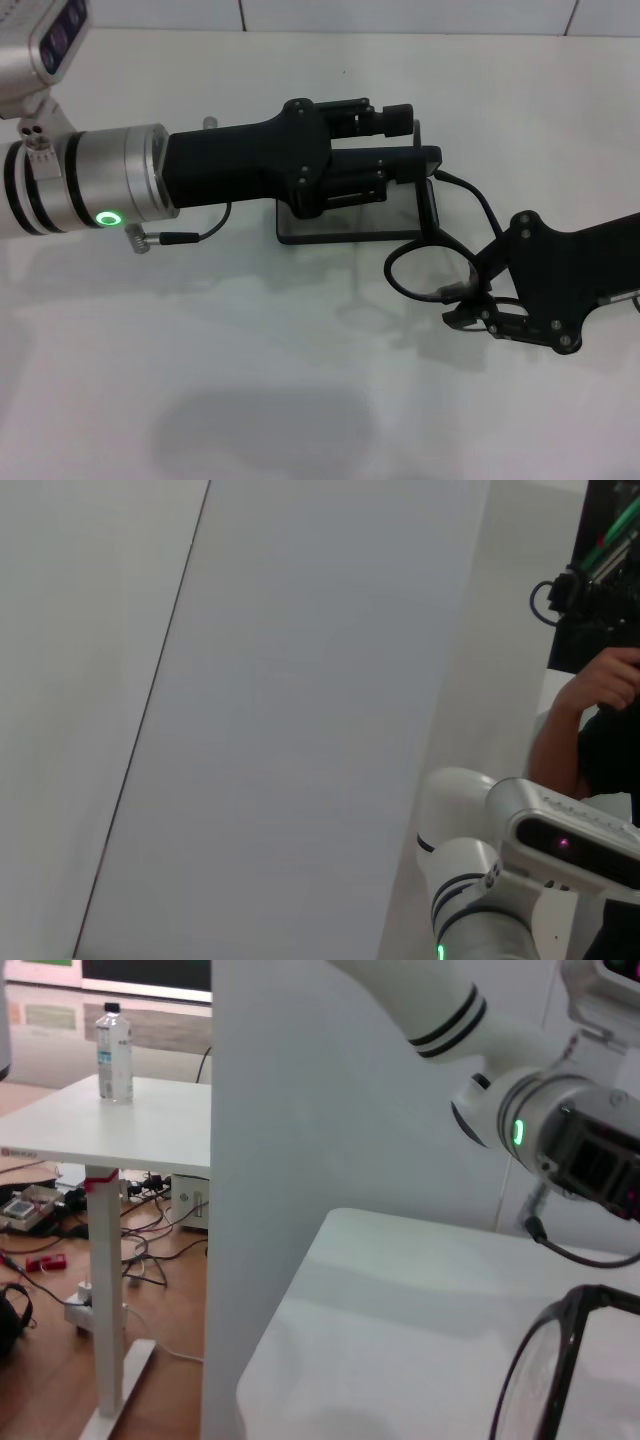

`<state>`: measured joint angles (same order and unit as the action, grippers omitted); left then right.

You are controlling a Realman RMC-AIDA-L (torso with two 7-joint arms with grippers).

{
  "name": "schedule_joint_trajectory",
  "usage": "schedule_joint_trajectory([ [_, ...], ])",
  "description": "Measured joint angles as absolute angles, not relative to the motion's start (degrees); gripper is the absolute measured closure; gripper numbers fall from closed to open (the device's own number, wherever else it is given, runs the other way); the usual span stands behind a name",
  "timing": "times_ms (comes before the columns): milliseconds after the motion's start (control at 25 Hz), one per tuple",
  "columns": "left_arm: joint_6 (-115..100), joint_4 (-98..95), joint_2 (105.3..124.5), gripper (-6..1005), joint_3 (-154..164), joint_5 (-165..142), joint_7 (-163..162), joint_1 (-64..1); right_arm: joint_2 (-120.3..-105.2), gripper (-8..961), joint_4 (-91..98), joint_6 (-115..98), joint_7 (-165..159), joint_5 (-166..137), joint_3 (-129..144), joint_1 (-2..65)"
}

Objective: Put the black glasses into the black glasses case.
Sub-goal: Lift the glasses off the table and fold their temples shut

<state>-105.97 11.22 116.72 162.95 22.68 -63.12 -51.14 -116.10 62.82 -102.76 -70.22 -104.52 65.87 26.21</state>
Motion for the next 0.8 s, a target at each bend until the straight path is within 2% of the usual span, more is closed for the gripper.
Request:
schedule_joint_trajectory([
  [800, -101.3, 11.4, 118.63, 435, 162.9, 14.2, -66.1, -55.4, -115.93, 813, 61.8, -101.2, -62.0, -102.6, 66.0, 26.0],
])
